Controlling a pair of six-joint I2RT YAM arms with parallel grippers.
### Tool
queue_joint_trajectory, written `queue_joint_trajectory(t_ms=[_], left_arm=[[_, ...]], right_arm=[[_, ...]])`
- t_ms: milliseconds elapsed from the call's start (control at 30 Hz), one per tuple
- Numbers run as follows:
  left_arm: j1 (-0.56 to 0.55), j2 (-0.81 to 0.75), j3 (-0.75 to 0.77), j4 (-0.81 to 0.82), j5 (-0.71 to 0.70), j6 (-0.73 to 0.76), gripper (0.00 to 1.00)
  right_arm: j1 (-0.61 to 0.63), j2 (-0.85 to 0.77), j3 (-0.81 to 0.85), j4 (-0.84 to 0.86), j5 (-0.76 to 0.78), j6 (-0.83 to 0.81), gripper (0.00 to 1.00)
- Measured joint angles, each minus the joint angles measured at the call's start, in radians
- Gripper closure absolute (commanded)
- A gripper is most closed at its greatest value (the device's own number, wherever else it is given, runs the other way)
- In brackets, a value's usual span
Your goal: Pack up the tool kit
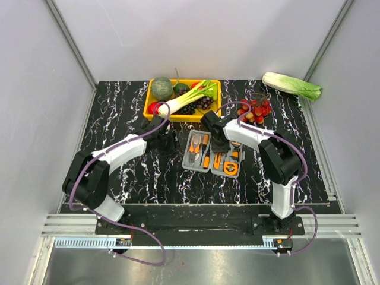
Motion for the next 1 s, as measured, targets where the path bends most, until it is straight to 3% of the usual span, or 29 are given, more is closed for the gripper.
queue_joint_trajectory(t_ms=[433,700,1000], left_arm=[[0.005,0.0,-0.003,0.0,0.0,0.0,0.53],[0.008,0.0,-0.003,0.0,0.0,0.003,0.52],[0.008,0.0,-0.003,0.0,0.0,0.003,0.53]], right_arm=[[0.0,-0.048,-0.018,-0.004,0.045,0.043,0.57],[0.0,-0.082,-0.018,0.032,0.018,0.045,0.76],[0.0,-0.057,-0.018,0.057,-0.01,0.05,0.87]])
